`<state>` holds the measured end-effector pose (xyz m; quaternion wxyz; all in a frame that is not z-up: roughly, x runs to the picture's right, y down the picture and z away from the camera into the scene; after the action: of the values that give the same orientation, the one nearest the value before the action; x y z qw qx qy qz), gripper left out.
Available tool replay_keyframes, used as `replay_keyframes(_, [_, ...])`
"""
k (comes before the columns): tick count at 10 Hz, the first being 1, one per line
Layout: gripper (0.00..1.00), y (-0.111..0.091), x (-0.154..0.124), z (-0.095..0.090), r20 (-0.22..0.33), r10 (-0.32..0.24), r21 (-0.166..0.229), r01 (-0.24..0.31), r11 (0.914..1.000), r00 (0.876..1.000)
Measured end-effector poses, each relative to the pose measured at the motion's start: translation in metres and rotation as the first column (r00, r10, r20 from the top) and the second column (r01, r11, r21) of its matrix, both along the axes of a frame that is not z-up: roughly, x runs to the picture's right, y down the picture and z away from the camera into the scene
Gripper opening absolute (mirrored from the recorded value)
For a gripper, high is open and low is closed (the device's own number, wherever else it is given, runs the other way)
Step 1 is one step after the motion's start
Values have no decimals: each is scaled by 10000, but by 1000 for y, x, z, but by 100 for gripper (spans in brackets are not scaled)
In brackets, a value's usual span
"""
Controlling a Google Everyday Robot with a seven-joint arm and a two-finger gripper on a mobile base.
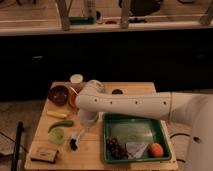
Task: Place brush in table surface
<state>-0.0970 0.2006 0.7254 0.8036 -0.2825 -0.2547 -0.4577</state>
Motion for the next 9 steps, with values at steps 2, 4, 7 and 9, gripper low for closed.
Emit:
replay_keyframes(2, [0,-1,-10,7,188,-377,-46,378,9993,9991])
replay_keyframes(4, [0,2,-10,17,356,-710,-24,711,9975,9968])
replay_keyframes(7, [0,10,-11,31,754,-855,164,845,9963,9935])
replay_keyframes(9, [0,15,-14,39,986,-994,140,985,9950,9902])
